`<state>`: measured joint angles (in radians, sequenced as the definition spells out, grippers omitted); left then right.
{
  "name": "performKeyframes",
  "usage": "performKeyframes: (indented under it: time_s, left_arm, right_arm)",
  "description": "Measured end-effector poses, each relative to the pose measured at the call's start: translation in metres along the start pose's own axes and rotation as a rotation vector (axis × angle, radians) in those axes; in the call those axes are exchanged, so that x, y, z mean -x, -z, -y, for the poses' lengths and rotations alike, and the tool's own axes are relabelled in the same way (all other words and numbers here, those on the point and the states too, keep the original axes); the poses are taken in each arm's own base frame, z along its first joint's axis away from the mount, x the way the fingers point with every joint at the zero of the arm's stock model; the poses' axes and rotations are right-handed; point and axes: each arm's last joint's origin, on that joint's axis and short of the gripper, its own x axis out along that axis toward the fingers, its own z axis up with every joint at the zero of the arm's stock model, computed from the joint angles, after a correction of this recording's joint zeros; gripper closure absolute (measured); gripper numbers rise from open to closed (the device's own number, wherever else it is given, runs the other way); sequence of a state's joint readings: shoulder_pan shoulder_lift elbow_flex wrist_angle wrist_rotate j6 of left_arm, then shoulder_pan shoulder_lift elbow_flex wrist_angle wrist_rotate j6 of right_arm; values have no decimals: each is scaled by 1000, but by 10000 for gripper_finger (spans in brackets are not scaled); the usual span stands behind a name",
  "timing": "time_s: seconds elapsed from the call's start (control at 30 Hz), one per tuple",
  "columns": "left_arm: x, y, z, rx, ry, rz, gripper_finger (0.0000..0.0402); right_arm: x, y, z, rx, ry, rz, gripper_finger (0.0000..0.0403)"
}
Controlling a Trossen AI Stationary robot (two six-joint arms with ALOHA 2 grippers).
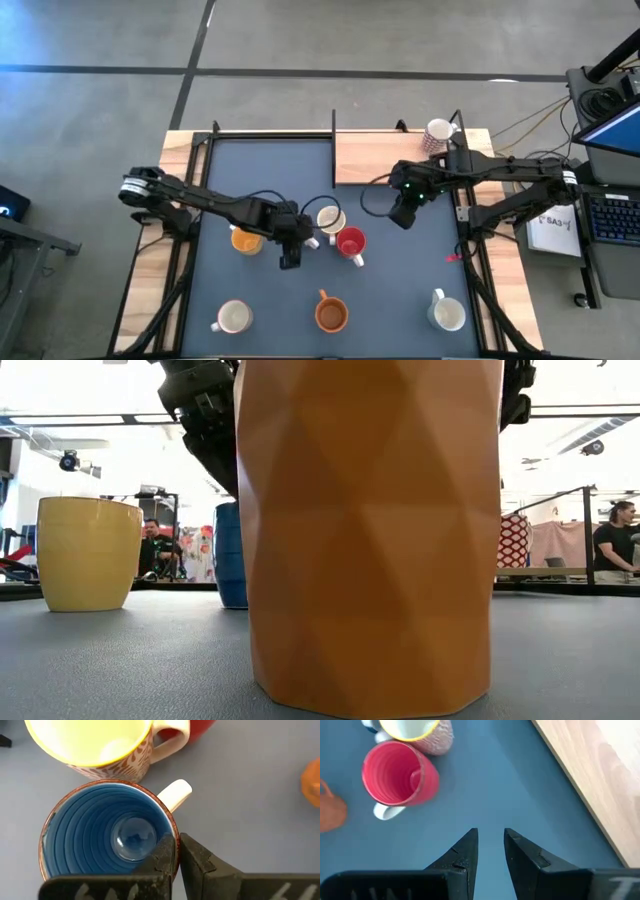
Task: Place coffee mugs
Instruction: Move the blue mug to the center of the table, then put the red mug on the shelf
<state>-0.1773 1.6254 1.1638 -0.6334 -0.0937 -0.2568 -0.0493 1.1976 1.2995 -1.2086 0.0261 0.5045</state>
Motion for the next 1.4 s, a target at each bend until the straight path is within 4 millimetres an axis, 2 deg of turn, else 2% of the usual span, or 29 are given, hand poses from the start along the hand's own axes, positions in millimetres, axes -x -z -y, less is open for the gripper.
performKeyframes:
  time_s: [0.23, 0.53, 0.7, 0.87, 1.07, 1.4]
  left_arm:
    - [2, 0, 5, 8, 13, 13, 354]
    - [12, -4, 9, 32, 49, 21, 296]
    - [32, -8, 19, 12, 30, 113, 293]
    - [50, -5, 30, 1, 10, 186, 292]
    - [57, 4, 48, -18, -19, 211, 292]
    - [61, 18, 66, -29, -56, 191, 292]
  right_arm:
    - [-13, -6, -11, 3, -11, -2, 297]
    - [-47, -16, -22, -27, 26, -93, 267]
    - [-64, -22, -35, -22, -57, -112, 264]
    - [-71, -25, -40, -14, -64, -109, 266]
    - [-81, -32, -45, -23, -87, -69, 266]
    - [-112, -33, -59, 2, -70, -114, 266]
